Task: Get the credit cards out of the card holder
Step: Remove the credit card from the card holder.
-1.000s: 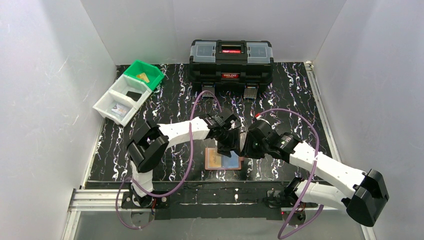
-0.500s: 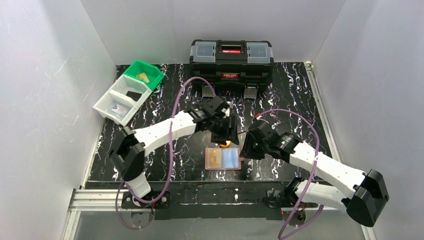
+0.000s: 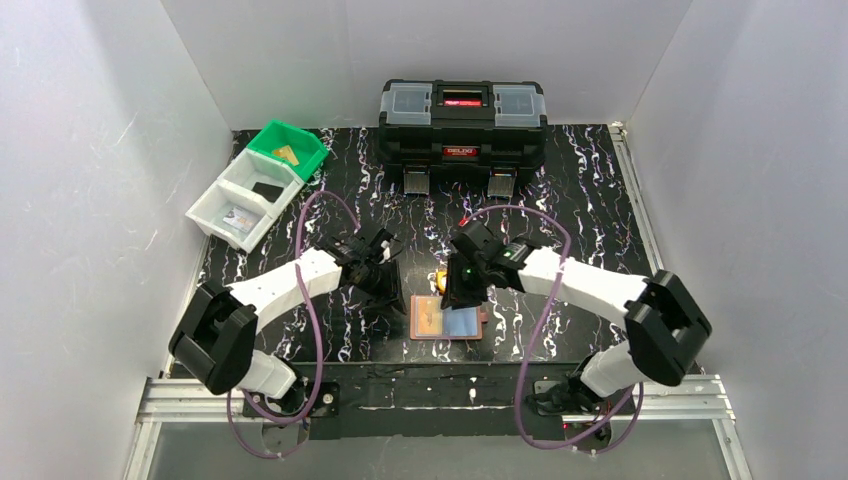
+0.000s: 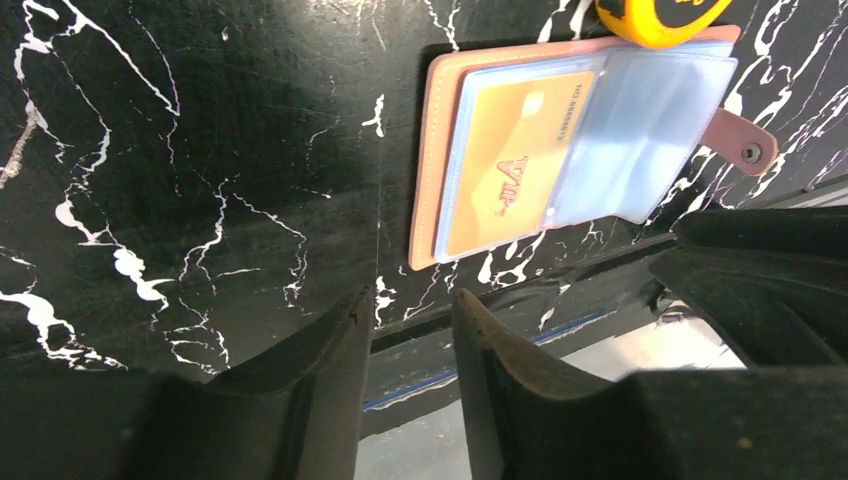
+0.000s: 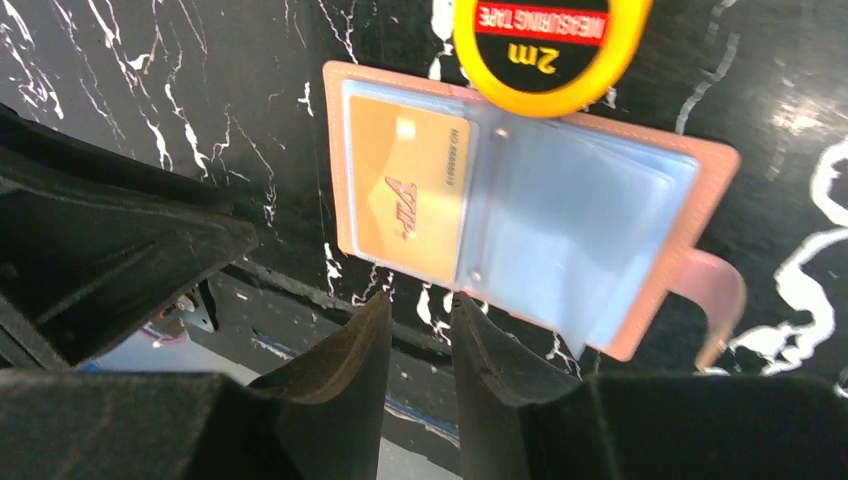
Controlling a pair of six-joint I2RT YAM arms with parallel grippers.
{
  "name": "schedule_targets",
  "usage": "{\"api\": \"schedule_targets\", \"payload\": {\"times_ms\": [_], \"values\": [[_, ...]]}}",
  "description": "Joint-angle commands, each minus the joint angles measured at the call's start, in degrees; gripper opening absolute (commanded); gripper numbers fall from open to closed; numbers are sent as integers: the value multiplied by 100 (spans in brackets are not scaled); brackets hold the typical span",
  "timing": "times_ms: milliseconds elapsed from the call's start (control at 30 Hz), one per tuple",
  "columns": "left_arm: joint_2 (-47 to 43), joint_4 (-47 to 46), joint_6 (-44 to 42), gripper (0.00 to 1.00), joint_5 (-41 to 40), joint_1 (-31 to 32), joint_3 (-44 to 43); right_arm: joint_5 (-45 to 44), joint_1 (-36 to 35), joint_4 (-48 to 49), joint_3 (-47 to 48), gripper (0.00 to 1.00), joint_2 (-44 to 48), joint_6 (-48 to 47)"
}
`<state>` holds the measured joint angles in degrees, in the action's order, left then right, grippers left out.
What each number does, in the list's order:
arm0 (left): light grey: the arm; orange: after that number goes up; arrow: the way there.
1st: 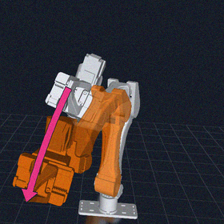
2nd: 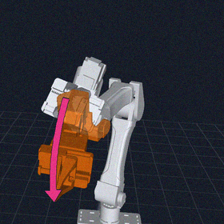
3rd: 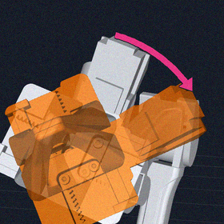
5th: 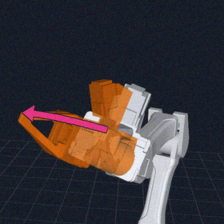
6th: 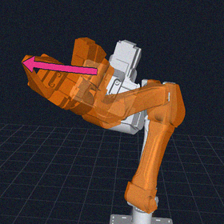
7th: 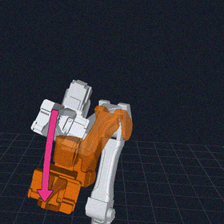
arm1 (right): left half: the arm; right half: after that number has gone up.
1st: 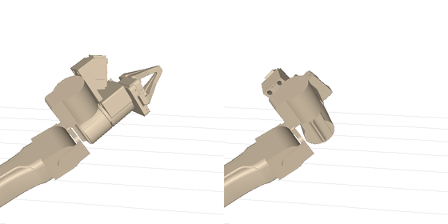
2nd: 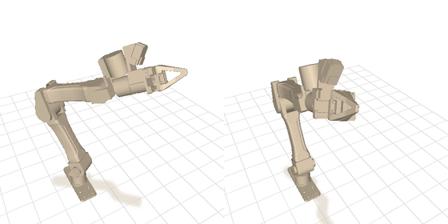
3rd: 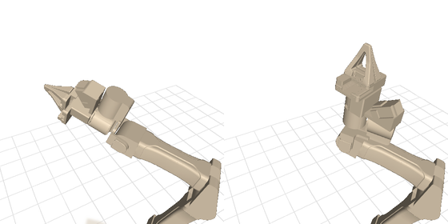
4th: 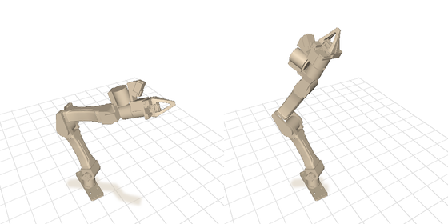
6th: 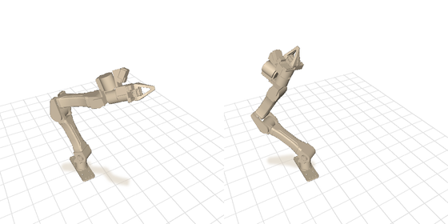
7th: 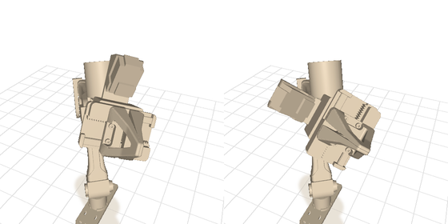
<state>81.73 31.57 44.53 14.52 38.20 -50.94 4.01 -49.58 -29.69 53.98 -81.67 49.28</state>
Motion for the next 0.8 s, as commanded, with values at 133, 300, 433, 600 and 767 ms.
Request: {"api": "schedule_targets", "payload": {"times_ms": [133, 300, 433, 600, 767], "values": [[185, -933, 13, 26, 635, -105, 295, 457, -87, 551, 220, 36, -924, -33], [595, -1170, 31, 22, 715, -102, 249, 559, -87, 775, 125, 37, -1191, -37], [815, -1379, 96, 19, 750, -66, 333, 721, -93, 957, 38, 38, -1380, -71], [932, -1587, 266, 17, 683, 47, 546, 984, -151, 1220, -58, 38, -1551, -118], [753, -1621, 616, 17, 432, 353, 858, 1162, -296, 1467, -140, 38, -1589, -77]]}}
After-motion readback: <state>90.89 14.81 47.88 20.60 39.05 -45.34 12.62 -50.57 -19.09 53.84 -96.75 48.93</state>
